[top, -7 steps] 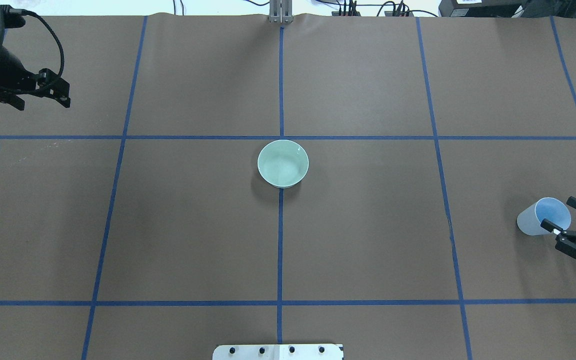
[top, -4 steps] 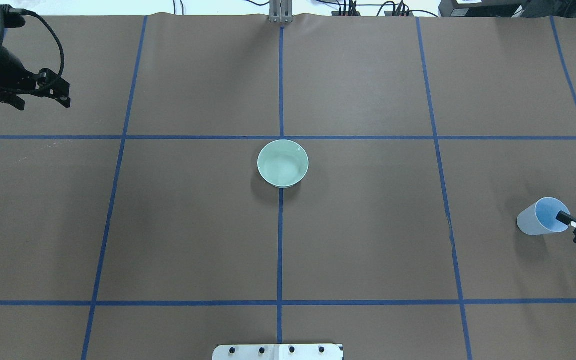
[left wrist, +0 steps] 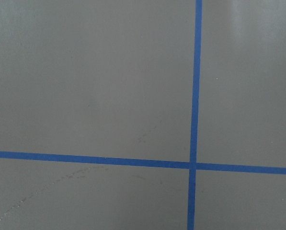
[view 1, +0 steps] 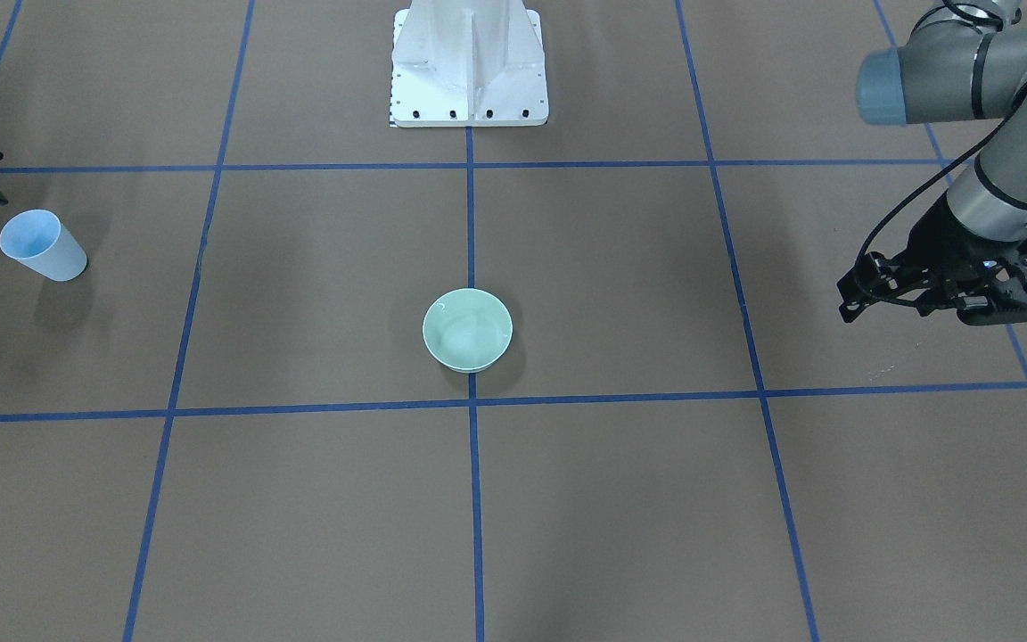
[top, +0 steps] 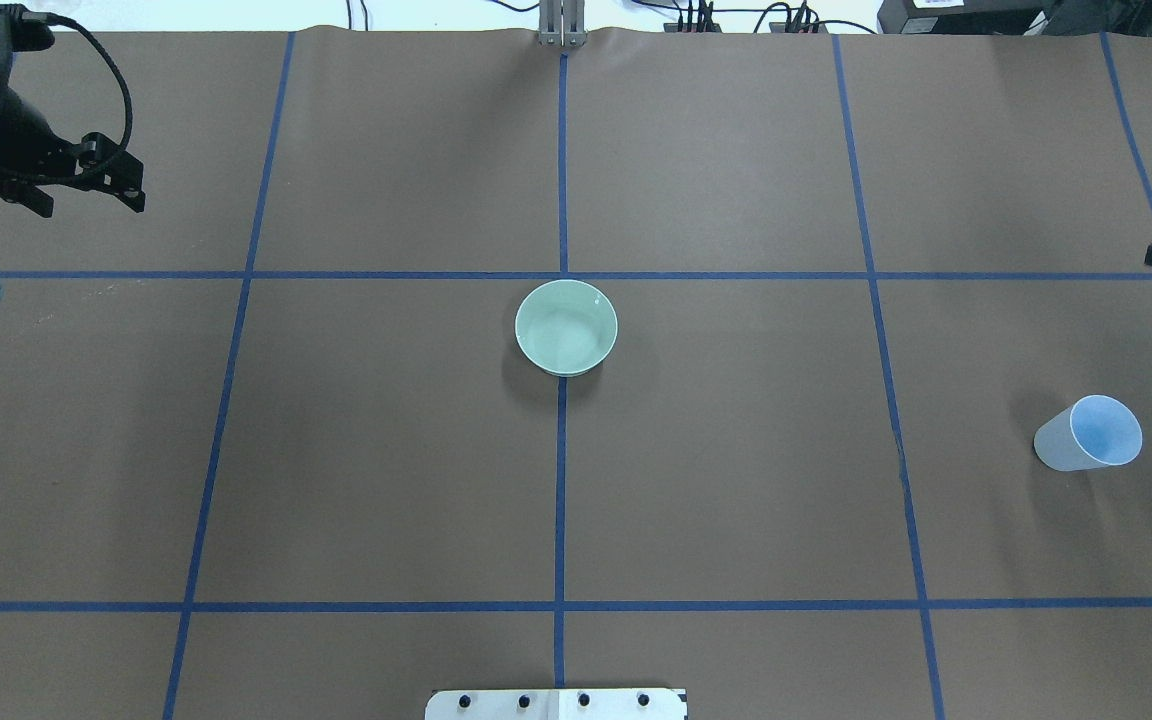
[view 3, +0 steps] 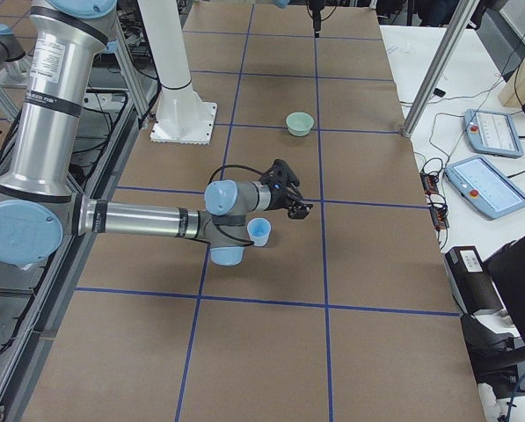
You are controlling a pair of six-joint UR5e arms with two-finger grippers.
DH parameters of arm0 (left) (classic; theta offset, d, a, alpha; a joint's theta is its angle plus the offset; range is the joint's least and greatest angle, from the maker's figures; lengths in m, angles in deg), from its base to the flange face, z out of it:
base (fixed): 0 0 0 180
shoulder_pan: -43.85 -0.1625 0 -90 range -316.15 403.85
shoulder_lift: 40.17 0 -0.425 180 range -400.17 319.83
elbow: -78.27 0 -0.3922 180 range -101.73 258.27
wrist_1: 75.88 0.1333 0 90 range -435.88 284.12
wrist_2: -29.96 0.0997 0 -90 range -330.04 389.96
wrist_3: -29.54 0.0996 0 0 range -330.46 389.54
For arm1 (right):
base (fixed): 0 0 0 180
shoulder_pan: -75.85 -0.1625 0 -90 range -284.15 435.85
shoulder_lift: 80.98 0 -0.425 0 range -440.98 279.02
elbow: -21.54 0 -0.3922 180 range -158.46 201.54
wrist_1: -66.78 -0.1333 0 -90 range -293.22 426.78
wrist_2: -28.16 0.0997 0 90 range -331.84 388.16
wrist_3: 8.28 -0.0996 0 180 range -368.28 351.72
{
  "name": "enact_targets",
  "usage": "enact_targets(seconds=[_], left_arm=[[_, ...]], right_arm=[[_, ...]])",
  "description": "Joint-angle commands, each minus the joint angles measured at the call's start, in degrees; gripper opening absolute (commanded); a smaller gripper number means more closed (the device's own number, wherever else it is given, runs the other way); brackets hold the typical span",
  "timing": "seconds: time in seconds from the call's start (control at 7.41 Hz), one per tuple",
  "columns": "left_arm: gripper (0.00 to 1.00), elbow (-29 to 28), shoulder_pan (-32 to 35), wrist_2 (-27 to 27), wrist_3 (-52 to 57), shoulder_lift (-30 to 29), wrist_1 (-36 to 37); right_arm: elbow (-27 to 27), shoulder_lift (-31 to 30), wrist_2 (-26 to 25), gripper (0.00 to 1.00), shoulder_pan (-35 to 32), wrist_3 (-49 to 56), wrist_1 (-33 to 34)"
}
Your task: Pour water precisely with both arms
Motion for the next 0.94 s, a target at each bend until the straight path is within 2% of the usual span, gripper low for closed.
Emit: enact_targets(seconds=[0.0,0.13,0.4,0.54,0.67,0.81], left_arm=[[1.00,-0.3,-0.8,-0.1,-2.6,-2.7,0.2],[1.00,-0.1,-2.4,-0.2,-4.9,-5.1,1.0],[1.00,0.4,-10.5,0.2,-18.7,-11.4,0.1],[1.00,0.4,-14.7,0.7,-24.1,-14.3,0.0],[1.00,0.3,-18.8,3.8,-28.9,-17.6,-0.3],[1.00,-0.9,-24.3,8.3,-33.9,-20.9,-0.4]], right_arm=[[0.2,7.9,10.1,0.99,-9.9,0.2,18.4],[0.6,8.4,10.5,0.99,-10.4,0.2,26.7],[0.0,8.2,11.4,0.99,-11.2,6.7,43.2],[0.2,8.3,11.4,0.99,-11.6,10.8,55.6],[0.0,8.7,11.3,0.99,-11.5,17.8,66.7],[-0.3,9.0,11.2,0.99,-11.6,23.9,73.0]])
